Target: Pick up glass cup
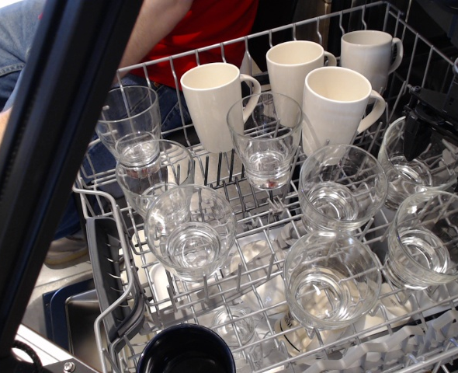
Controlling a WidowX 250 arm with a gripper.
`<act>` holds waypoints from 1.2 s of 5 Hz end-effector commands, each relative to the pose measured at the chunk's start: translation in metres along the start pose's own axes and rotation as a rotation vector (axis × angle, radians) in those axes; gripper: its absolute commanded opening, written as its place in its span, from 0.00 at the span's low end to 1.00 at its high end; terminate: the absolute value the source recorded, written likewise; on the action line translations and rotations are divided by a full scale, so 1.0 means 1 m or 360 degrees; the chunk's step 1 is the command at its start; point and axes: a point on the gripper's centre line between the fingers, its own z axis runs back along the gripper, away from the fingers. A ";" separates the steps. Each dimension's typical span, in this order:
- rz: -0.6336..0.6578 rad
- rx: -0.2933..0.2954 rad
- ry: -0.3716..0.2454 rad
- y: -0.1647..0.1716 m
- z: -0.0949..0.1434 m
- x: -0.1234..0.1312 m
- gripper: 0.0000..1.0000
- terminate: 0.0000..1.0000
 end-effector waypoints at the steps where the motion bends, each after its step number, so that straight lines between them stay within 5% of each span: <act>1: 0.0000 0.0000 0.0000 0.000 0.000 0.000 1.00 0.00; 6: -0.0012 -0.0068 -0.0211 0.008 -0.040 0.005 1.00 0.00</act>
